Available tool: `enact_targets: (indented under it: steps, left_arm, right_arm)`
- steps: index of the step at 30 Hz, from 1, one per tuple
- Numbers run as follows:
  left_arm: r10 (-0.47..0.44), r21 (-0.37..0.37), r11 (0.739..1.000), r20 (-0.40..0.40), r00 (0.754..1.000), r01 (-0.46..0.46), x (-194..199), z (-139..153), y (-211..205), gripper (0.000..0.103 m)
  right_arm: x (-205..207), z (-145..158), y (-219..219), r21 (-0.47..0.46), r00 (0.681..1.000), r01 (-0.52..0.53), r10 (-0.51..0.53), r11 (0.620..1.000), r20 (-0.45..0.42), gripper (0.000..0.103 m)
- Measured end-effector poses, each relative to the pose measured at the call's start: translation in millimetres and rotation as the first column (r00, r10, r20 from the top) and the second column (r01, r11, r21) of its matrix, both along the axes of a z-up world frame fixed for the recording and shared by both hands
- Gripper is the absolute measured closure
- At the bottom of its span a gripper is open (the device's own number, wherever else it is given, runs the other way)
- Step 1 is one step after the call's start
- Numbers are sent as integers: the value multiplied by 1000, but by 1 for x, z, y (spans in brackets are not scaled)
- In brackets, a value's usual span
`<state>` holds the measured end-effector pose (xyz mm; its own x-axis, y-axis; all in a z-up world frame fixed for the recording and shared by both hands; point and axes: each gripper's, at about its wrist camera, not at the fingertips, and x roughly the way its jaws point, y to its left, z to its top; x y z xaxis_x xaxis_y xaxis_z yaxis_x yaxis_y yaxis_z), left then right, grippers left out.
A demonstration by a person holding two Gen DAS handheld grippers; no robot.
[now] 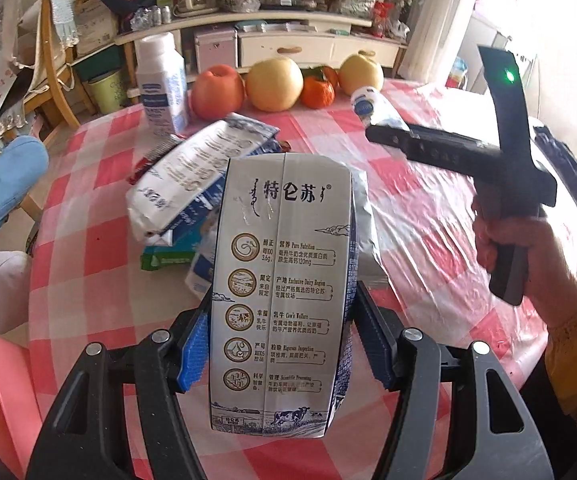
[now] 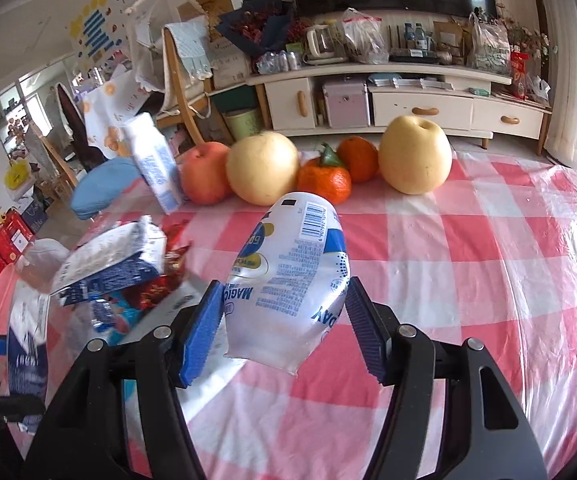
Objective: Collect trash
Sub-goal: 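Carry both items to the pink bucket and open both tools to drop them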
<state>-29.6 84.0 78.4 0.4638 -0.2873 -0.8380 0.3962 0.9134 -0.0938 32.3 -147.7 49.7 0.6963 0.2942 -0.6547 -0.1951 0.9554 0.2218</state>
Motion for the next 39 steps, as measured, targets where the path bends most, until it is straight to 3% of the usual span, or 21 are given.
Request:
enact_targets:
  steps: [11, 25, 29, 34, 39]
  left_arm:
    - [98, -72, 993, 53, 994, -94, -4, 16, 43, 38]
    - [264, -151, 957, 99, 960, -247, -13, 34, 107, 38]
    - [327, -174, 936, 113, 938, -305, -19, 39, 131, 38]
    - [436, -210, 890, 127, 891, -405, -28, 45, 173, 38]
    - [554, -228, 825, 139, 821, -517, -39, 48, 222, 38]
  right_arm:
    - [-33, 19, 40, 19, 998, -67, 66, 998, 23, 40]
    - [-75, 36, 128, 22, 975, -217, 216, 976, 48, 40]
    - [-86, 35, 159, 16, 965, -261, 260, 965, 35, 40]
    - [-102, 43, 204, -12, 945, -323, 323, 946, 52, 40]
    - [-109, 54, 249, 3, 917, -395, 394, 919, 61, 40]
